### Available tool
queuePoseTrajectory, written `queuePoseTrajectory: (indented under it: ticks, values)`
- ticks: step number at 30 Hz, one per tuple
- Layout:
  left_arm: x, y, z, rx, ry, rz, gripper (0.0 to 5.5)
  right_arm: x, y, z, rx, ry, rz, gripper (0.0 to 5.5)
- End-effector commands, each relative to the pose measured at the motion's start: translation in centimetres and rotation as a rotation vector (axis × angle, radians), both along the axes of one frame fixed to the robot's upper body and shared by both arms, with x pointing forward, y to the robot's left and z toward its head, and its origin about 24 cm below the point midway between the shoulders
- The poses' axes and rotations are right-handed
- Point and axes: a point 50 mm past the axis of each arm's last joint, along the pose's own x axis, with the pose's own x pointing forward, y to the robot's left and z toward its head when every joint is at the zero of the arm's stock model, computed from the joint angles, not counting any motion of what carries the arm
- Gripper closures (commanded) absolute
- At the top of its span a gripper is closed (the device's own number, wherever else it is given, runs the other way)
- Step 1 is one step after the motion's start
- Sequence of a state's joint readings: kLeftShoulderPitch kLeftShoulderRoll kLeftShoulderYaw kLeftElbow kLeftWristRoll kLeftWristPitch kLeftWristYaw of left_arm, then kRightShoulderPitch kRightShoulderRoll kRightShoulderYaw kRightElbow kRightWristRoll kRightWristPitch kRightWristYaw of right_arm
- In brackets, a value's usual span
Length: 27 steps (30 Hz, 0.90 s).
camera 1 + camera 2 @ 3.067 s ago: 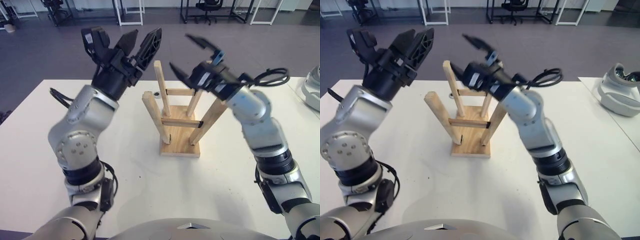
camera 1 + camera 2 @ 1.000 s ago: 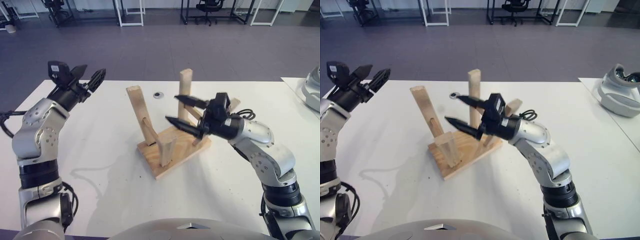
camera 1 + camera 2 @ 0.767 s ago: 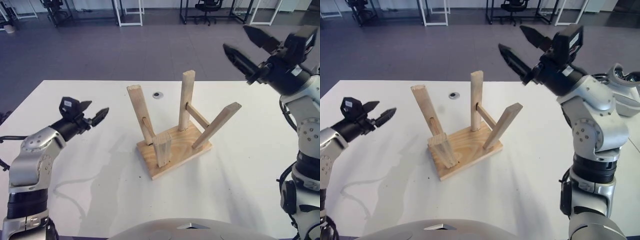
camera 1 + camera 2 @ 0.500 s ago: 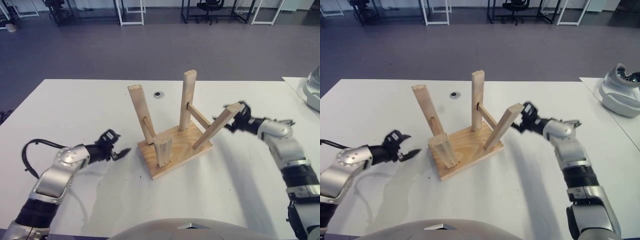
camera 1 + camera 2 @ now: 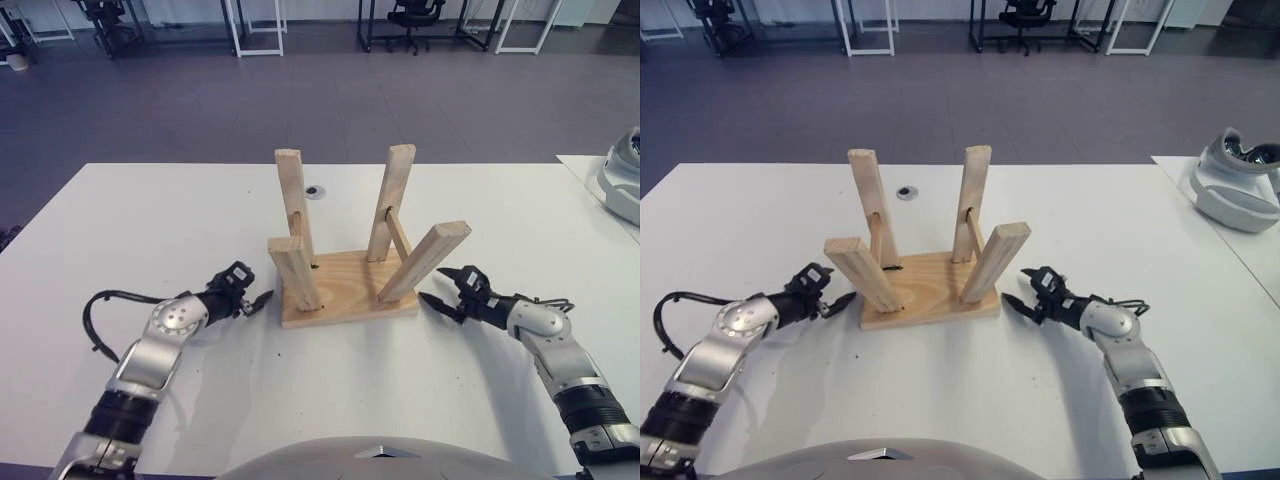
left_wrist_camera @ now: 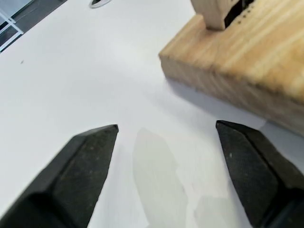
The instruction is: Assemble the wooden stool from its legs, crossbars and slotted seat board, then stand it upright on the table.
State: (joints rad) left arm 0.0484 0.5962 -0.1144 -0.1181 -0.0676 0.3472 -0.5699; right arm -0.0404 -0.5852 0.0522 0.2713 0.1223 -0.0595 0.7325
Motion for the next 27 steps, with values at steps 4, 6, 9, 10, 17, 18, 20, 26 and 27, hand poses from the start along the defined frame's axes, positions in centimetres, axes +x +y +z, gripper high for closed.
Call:
queuePoseTrajectory:
  ticks: [4, 6, 9, 10, 17, 18, 20, 26, 27]
  values:
    - [-3.0, -3.1, -1.4, -0.066, 0.109, -0.047, 1.70, -2.2, 1.9, -1.0, 0.012, 0.076, 0.044, 1.93]
    - [-3.3, -4.1, -1.1, -0.083, 0.122, -0.074, 1.70, -2.4, 3.0, -0.4, 0.047, 0.079, 0.076, 1.93]
    - [-2.9, -5.7, 0.6, -0.169, 0.103, -0.102, 1.70, -3.3, 5.1, 1.2, 0.168, 0.103, 0.166, 1.93]
    - [-3.1, -6.4, 1.7, -0.237, 0.095, -0.143, 1.70, -3.5, 5.7, 2.2, 0.218, 0.107, 0.196, 1.93]
    - [-5.4, -6.7, 8.0, -0.409, 0.056, -0.364, 1.70, -4.0, 5.3, 7.4, 0.320, 0.125, 0.293, 1.93]
    - [-5.7, -6.3, 8.4, -0.399, 0.060, -0.377, 1.70, -4.1, 4.9, 7.8, 0.319, 0.128, 0.293, 1.93]
    - [-6.1, -5.5, 9.1, -0.366, 0.056, -0.390, 1.70, -4.4, 4.2, 8.6, 0.305, 0.136, 0.306, 1.93]
    - [-6.2, -4.5, 11.2, -0.339, 0.010, -0.424, 1.70, -5.7, 4.2, 10.4, 0.313, 0.154, 0.374, 1.93]
    - [-6.2, -4.4, 11.2, -0.335, 0.016, -0.421, 1.70, -6.0, 4.3, 10.3, 0.309, 0.165, 0.385, 1.93]
